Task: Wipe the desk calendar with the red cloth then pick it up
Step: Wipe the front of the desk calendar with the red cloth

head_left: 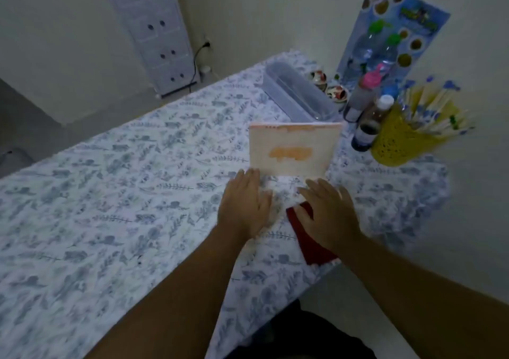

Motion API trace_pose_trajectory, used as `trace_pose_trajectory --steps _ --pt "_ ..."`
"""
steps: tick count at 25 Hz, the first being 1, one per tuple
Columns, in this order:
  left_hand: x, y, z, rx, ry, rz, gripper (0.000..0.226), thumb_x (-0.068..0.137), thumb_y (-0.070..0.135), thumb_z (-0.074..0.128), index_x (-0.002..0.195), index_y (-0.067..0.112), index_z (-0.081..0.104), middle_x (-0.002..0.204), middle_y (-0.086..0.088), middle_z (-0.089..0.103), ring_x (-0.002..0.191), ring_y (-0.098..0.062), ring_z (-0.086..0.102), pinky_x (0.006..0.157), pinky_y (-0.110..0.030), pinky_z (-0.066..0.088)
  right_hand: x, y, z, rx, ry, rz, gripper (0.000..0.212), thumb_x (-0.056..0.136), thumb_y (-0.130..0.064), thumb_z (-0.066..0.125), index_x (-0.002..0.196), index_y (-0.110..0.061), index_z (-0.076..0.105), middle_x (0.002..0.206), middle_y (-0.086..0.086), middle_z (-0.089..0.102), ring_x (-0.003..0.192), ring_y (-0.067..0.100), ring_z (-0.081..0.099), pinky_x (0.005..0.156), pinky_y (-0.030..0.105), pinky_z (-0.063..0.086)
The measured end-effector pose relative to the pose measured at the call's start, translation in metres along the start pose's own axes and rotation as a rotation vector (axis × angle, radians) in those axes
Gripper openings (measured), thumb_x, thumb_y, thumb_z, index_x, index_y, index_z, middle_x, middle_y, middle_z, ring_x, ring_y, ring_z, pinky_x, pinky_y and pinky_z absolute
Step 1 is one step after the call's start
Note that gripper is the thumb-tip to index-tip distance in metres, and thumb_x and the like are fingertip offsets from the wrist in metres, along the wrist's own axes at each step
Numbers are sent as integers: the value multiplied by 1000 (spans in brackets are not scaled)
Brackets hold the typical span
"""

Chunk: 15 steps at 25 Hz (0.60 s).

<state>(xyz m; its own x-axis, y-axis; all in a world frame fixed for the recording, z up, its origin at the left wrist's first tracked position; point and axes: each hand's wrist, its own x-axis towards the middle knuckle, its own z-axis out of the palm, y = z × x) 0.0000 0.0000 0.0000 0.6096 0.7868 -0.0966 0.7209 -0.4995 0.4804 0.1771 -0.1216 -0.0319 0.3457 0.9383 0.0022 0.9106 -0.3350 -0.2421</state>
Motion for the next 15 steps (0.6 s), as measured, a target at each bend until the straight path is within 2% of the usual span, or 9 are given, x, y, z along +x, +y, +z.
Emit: trace_pose_trajectory --steps 3,6,10,12,14,15 --pt "-3 2 56 36 -117 43 64 106 45 26 161 13 21 168 -8 22 156 -23 13 126 -38 10 -29 17 47 -64 -160 11 72 95 -64 37 155 -24 39 164 9 33 150 35 27 115 69 14" --pt "-12 -6 96 69 -154 4 65 106 43 23 163 14 10 170 -5 7 157 -21 -1 127 -42 7 -48 25 75 -72 -127 -30 74 97 -62 37 159 -22 29 167 11 24 153 36 20 117 69 8" --pt "-17 -6 110 134 -142 6 69 103 41 22 162 12 0 169 -6 -8 156 -22 -14 125 -39 -8 -43 25 80 0 -29 -26 60 104 -46 31 154 -14 41 162 13 35 149 35 30 117 62 23" --pt "-15 -7 108 121 -168 14 72 103 45 23 162 13 -4 168 -4 -13 155 -21 -19 122 -36 -15 -39 26 83 54 18 -61 58 107 -41 26 150 -7 46 157 14 43 145 35 38 117 57 25" --pt "-12 -12 106 52 -182 18 73 103 48 28 163 15 0 169 -3 -10 156 -20 -15 123 -37 -13 -34 33 87 117 41 -113 52 103 -29 37 146 -4 49 153 14 49 142 34 43 117 51 23" --pt "-10 -12 102 -28 -159 8 70 104 48 32 163 17 9 171 -4 2 157 -21 -4 125 -40 -4 -30 37 88 168 52 -131 50 98 -20 42 145 -4 50 150 14 52 141 33 45 117 49 24"
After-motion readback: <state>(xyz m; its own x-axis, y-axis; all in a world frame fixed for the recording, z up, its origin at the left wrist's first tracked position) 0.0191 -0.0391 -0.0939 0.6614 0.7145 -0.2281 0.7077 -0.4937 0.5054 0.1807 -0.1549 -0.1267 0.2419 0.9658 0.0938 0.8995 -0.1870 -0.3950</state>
